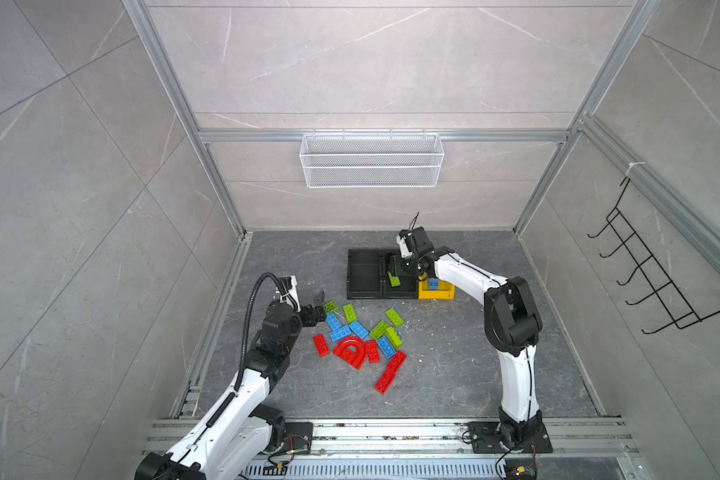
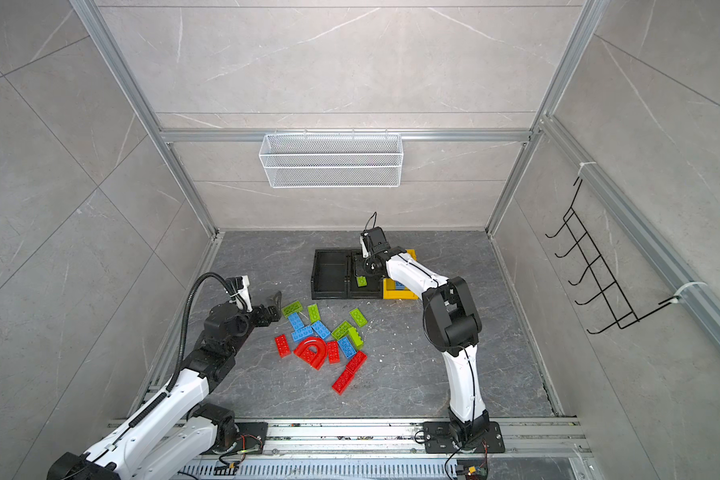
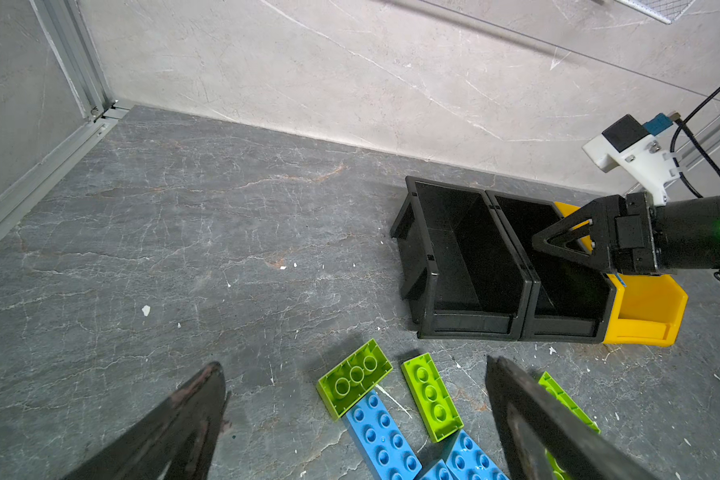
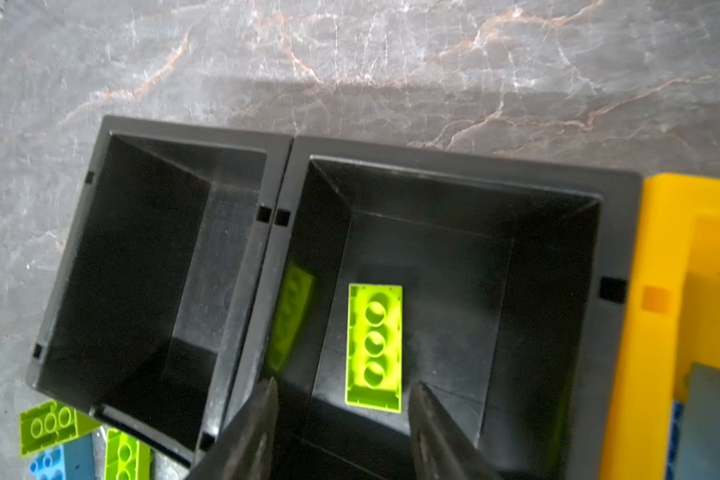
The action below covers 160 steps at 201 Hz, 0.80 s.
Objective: Sort the legos into containers by color
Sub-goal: 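Carry the lime-green brick with the right gripper into the black bin nearest the yellow bin, then move the right gripper back to the pile and grasp another lime-green brick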
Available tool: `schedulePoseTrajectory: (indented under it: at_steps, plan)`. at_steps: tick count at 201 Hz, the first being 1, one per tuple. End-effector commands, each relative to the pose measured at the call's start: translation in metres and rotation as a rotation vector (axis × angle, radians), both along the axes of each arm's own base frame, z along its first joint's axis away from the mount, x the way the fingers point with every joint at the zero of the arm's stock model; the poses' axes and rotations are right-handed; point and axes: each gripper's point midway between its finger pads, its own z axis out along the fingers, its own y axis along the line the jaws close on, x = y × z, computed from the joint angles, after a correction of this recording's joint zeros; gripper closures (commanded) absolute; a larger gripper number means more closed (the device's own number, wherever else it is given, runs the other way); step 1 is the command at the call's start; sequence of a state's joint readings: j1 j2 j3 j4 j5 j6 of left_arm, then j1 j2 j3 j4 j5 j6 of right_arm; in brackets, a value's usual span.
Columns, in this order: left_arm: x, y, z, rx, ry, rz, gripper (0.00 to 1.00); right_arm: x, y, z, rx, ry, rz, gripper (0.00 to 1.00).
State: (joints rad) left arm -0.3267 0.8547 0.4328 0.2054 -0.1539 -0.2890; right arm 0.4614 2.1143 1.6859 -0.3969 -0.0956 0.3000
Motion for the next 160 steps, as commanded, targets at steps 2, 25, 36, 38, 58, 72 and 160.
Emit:
schedulePoseTrajectory:
  at_steps: [2,25,36,38,58,72,160]
  plan:
    - [-0.001,0.000,0.012,-0.032,-0.039,0.000,0.00,-0.023,-0.005,0.041,0.007,-0.042,0.050,0.47]
    - [-0.002,0.002,0.012,-0.027,-0.044,0.013,0.00,-0.063,-0.009,0.049,-0.016,-0.063,0.108,0.48]
    - [-0.002,0.003,0.012,-0.028,-0.044,0.015,0.00,-0.082,-0.011,0.051,-0.033,-0.074,0.136,0.48]
    - [-0.001,0.003,0.012,-0.029,-0.044,0.014,0.00,-0.085,-0.011,0.051,-0.037,-0.074,0.141,0.48]
    - [-0.001,0.000,0.012,-0.033,-0.042,-0.001,0.00,-0.118,-0.010,0.037,-0.080,-0.056,0.199,0.48]
    - [-0.001,-0.001,0.011,-0.035,-0.040,0.000,0.00,-0.134,-0.008,0.021,-0.120,-0.030,0.235,0.48]
    - [0.001,0.000,0.009,-0.026,-0.031,0.003,0.00,-0.141,0.008,-0.058,-0.244,0.093,0.272,0.49]
